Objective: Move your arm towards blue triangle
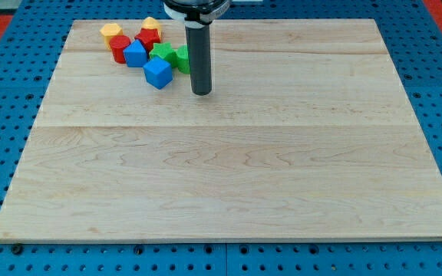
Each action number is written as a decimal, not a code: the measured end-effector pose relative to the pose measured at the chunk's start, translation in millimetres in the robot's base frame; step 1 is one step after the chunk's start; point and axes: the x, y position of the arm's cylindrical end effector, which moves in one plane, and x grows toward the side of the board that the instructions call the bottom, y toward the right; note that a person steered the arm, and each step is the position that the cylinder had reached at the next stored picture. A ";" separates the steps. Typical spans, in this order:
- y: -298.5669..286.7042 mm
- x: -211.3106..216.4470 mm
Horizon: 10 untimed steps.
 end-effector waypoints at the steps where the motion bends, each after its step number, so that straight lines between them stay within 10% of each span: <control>1: 1.0 1.8; 7: -29.6 16.3; 10: -159.3 45.7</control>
